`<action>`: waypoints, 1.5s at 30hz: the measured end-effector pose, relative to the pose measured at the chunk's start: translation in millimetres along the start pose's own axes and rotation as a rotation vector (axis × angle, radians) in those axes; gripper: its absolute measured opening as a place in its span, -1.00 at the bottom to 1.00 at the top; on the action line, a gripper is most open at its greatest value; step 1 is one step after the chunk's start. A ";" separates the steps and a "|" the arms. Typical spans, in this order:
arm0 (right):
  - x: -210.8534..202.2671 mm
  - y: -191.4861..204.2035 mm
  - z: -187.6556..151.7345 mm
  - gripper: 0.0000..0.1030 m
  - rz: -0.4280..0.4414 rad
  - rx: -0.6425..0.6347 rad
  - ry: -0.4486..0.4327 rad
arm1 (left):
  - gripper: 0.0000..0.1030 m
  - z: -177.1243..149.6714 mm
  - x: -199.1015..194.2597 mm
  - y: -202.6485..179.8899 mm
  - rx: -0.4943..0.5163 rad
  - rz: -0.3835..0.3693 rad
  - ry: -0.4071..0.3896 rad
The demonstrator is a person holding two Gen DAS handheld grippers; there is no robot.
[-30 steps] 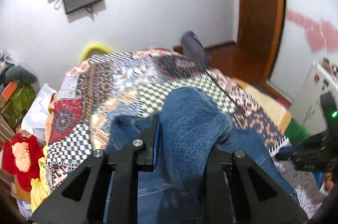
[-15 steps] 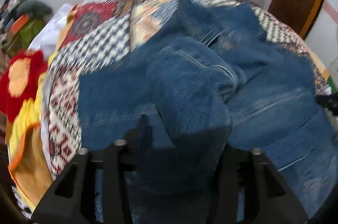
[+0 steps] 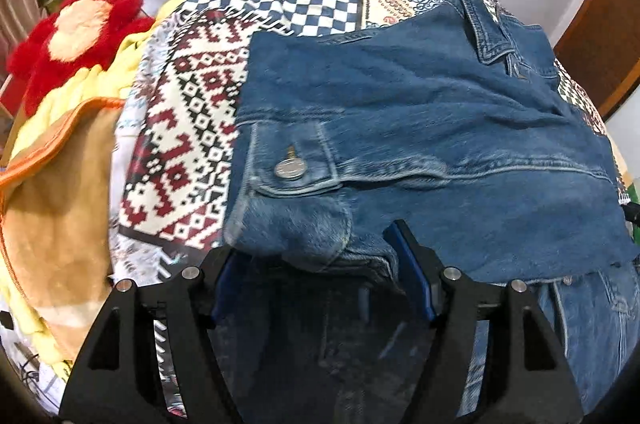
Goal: Fold large clothes
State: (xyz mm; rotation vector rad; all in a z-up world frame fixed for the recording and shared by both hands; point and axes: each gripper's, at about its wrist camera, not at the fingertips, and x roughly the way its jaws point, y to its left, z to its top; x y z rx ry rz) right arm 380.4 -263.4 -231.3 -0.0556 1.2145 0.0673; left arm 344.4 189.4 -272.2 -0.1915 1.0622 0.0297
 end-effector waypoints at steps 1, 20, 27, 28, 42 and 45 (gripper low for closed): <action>-0.7 -0.4 0.3 0.80 0.010 0.006 0.001 | 0.35 -1.6 -3.3 2.3 0.007 0.005 -0.004; -12.8 7.2 48.8 0.80 0.124 0.039 -0.087 | 0.66 62.9 -5.2 41.2 0.046 0.105 -0.017; 30.2 -12.8 66.0 0.62 0.176 0.123 0.010 | 0.50 79.8 55.6 47.4 -0.057 -0.049 0.094; 35.2 -14.3 67.4 0.54 0.186 0.128 0.021 | 0.37 83.5 64.0 47.9 -0.071 -0.064 0.103; 57.1 -20.9 86.7 -0.67 0.268 0.165 -0.055 | -0.68 115.5 95.5 48.7 -0.158 -0.126 0.084; 50.9 -11.8 99.5 -0.71 0.230 0.102 -0.083 | -0.81 114.9 85.8 46.5 -0.137 -0.092 0.051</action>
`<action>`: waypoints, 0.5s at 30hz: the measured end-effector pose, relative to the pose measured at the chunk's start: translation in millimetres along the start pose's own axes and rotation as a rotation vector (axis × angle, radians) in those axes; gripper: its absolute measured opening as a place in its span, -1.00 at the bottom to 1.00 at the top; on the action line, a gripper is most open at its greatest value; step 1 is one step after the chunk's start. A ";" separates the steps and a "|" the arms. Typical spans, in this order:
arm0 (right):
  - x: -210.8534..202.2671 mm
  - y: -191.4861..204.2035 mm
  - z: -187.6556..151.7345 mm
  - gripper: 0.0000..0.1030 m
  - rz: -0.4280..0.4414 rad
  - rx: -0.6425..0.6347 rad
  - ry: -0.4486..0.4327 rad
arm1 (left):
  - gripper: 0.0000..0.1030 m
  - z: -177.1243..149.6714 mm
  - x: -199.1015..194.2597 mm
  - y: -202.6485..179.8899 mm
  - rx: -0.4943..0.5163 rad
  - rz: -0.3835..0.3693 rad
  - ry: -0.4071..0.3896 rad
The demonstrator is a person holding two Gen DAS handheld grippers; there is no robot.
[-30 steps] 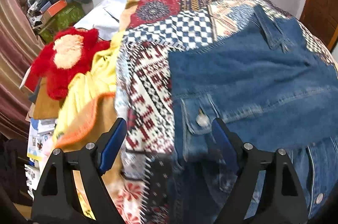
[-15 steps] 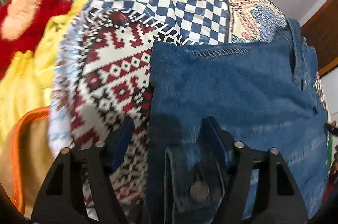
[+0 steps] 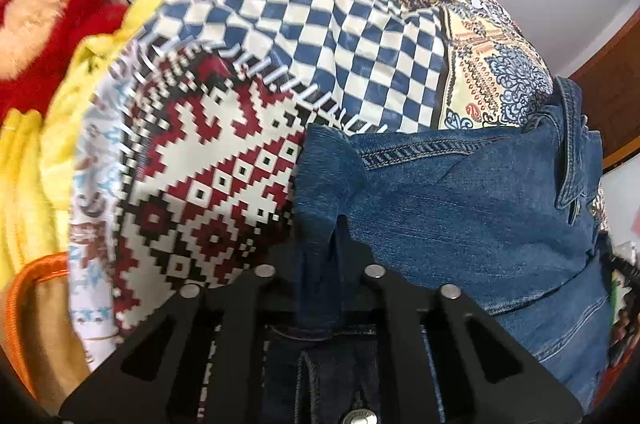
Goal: Fold large clothes
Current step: 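Grasp the jacket hem with the left tool while the right tool grasps the side edge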
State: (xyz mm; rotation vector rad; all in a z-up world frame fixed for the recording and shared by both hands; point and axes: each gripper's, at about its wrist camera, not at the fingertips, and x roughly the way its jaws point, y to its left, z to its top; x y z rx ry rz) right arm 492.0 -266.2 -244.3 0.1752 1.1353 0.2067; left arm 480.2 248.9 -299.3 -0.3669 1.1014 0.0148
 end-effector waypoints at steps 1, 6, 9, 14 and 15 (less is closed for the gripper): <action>-1.8 5.0 6.2 -0.71 -0.010 -0.027 -0.010 | -0.84 0.4 -5.7 -2.9 0.008 0.024 -0.017; 0.4 41.5 60.5 -0.72 -0.072 -0.180 -0.043 | -0.86 9.4 -26.3 -12.4 0.107 0.145 -0.079; 10.0 64.5 92.0 -0.72 -0.143 -0.260 -0.073 | -0.87 15.8 -40.0 -11.8 0.111 0.167 -0.123; 37.0 71.7 126.0 -0.72 -0.215 -0.285 -0.076 | -0.86 24.1 -47.8 -5.2 0.106 0.171 -0.156; 44.2 70.0 127.7 -0.72 -0.217 -0.285 -0.066 | -0.86 25.4 -43.8 -4.6 0.111 0.176 -0.147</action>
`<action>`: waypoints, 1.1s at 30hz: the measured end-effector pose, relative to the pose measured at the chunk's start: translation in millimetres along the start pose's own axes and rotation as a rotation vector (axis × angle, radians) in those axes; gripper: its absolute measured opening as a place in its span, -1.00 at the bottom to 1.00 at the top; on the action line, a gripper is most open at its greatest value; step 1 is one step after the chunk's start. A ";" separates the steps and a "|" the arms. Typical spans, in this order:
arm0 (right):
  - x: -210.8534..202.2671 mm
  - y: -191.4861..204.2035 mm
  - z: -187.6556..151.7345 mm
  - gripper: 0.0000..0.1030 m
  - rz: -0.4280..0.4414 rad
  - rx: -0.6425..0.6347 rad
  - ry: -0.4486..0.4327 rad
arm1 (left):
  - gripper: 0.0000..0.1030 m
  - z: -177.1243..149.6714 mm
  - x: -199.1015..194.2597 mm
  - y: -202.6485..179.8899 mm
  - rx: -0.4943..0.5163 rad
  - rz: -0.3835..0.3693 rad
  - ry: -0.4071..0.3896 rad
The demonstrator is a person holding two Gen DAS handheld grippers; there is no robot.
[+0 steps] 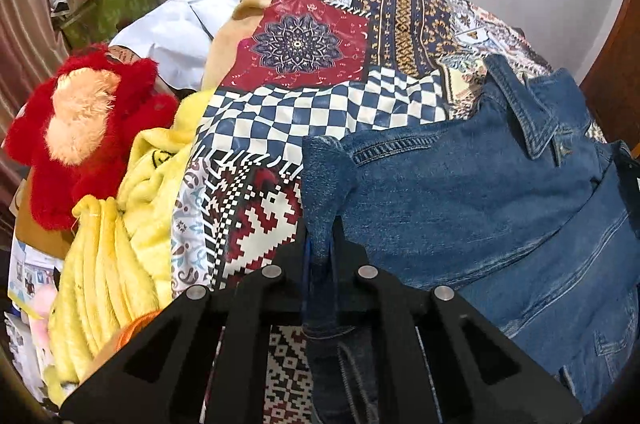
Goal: Fold large clothes
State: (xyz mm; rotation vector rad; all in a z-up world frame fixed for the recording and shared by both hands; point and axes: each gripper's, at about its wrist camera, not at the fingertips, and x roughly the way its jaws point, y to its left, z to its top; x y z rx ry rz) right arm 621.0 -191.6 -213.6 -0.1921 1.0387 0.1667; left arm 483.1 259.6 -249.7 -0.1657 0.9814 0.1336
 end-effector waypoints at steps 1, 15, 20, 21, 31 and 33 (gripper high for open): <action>6.1 -0.7 -2.5 -0.72 -0.003 -0.004 0.010 | -0.86 -0.4 5.2 0.1 0.007 0.007 0.010; 39.9 -16.9 -28.7 0.78 -0.183 -0.019 0.029 | -0.73 -10.5 52.6 0.1 -0.051 0.027 0.071; 31.9 -34.5 -34.7 0.84 -0.136 0.051 0.035 | -0.72 -8.6 51.6 -3.8 -0.041 0.050 0.096; 27.2 -35.7 -34.5 0.83 -0.134 0.063 0.030 | -0.72 -8.5 49.8 -5.8 -0.036 0.058 0.104; -82.5 -21.6 -34.9 0.83 -0.080 0.049 -0.122 | -0.68 -6.7 -27.6 -33.4 0.055 0.075 0.017; -110.5 -14.7 -38.5 0.83 -0.050 0.045 -0.153 | -0.61 -7.4 -55.4 -43.8 0.089 0.070 -0.027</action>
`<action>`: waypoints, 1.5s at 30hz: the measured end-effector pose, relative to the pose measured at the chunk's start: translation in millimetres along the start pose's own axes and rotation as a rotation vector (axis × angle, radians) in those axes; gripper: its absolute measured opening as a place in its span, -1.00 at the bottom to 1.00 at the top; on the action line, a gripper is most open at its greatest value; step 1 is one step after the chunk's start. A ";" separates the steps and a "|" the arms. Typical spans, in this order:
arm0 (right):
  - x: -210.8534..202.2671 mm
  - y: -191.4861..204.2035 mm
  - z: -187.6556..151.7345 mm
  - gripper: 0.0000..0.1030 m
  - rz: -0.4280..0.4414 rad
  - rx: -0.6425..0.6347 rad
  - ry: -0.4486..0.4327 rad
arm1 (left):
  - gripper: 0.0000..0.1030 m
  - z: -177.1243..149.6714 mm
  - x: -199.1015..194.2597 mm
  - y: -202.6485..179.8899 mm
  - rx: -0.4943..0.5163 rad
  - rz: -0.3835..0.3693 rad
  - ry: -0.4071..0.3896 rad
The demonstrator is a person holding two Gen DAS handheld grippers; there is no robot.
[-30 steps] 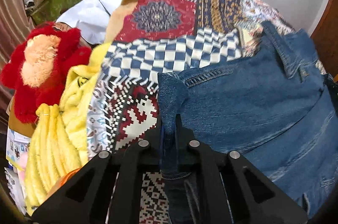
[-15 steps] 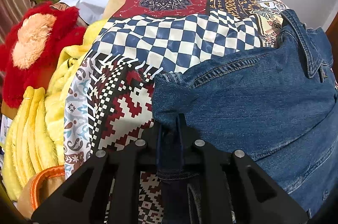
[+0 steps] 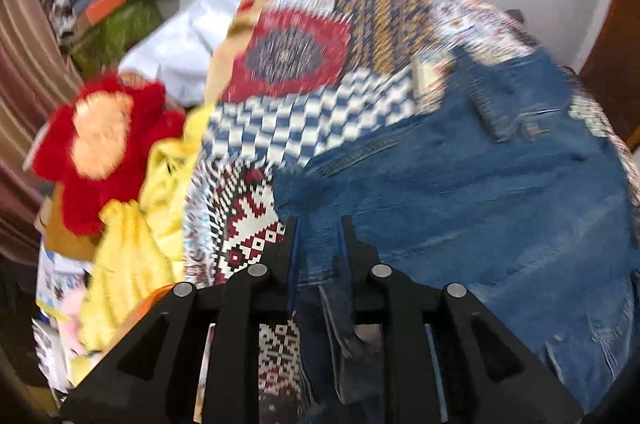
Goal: Fold large clothes
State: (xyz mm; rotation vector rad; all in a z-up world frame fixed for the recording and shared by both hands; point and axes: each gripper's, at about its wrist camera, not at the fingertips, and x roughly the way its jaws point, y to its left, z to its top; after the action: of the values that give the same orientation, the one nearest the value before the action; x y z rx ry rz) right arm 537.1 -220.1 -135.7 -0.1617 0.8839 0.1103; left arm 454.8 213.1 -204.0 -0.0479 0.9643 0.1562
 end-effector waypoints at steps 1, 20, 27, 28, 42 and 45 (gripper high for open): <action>-14.7 3.1 -0.7 0.84 0.016 0.001 -0.015 | -0.52 -0.6 -13.7 -3.5 0.012 -0.005 -0.020; -152.1 39.0 -119.0 0.86 0.111 -0.097 0.010 | 0.89 -101.1 -163.9 -11.9 0.020 -0.124 -0.187; -149.2 21.5 -184.6 0.86 0.129 -0.010 0.110 | 0.89 -163.8 -144.1 13.4 -0.070 -0.094 -0.069; -147.1 19.9 -192.2 0.86 0.133 0.005 0.127 | 0.89 -172.9 -139.5 16.8 -0.086 -0.091 -0.048; -124.8 20.3 -266.6 0.59 0.240 0.163 0.265 | 0.89 -260.4 -96.9 15.1 -0.249 -0.181 0.167; -121.0 19.0 -269.6 0.31 0.310 0.210 0.275 | 0.75 -262.2 -93.1 9.0 -0.265 -0.230 0.171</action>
State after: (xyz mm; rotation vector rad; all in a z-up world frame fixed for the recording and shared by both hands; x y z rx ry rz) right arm 253.1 -255.1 -211.5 0.1620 1.1844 0.2874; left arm 187.8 182.8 -276.7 -0.4195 1.0953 0.0675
